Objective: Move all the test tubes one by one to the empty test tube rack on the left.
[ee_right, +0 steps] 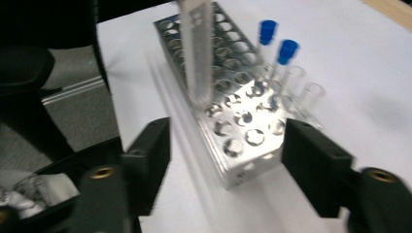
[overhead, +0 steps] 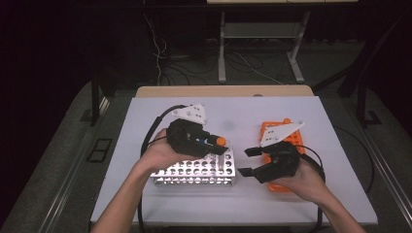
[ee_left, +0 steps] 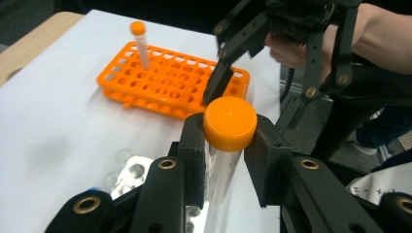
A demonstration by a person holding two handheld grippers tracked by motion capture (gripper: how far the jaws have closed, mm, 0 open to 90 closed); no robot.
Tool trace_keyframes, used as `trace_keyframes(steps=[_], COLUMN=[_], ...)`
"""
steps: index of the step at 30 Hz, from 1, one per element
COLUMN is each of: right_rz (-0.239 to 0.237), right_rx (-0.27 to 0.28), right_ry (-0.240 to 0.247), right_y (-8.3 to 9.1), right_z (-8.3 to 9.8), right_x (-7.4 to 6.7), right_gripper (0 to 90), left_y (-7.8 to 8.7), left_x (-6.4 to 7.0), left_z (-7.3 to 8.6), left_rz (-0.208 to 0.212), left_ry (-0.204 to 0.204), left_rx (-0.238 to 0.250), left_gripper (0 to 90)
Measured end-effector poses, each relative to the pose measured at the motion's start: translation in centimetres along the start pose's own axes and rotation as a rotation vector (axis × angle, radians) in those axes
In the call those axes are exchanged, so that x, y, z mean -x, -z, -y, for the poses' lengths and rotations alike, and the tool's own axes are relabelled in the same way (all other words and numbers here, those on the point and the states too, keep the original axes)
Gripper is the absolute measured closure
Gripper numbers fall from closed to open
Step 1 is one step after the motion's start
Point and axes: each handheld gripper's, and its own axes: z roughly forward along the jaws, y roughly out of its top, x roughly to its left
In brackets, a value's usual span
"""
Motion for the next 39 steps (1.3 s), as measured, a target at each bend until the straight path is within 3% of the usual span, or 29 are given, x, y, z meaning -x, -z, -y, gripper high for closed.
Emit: trace_keyframes(steps=[5, 7, 9, 15, 24, 39], right_rz=[0.038, 0.049, 0.054, 0.09, 0.117, 0.158], right_rx=[0.018, 0.026, 0.03, 0.068, 0.076, 0.077], right_ry=[-0.048, -0.066, -0.085, -0.123, -0.18, -0.253], right_y=[1.0, 1.3, 1.7, 2.6, 3.8, 4.5], right_z=[0.9, 1.3, 1.7, 3.0, 5.1, 7.8], right_x=[0.7, 0.9, 1.2, 1.9, 3.2, 5.1], right_gripper=[11.3, 9.6, 0.4, 0.4, 0.4, 0.4], left_y=[1.0, 1.3, 1.6, 2.1, 2.3, 0.9], left_x=[-0.6, -0.9, -1.2, -2.3, -4.4, -7.1], left_z=[0.6, 0.8, 1.1, 2.1, 3.8, 6.0], left_rz=[-0.03, -0.043, -0.056, -0.098, -0.144, -0.2], left_ry=[0.016, 0.019, 0.026, 0.05, 0.099, 0.149], left_rx=[0.001, -0.005, -0.012, -0.016, -0.026, 0.003], left_gripper=[68.4, 68.4, 68.4, 68.4, 68.5, 68.7])
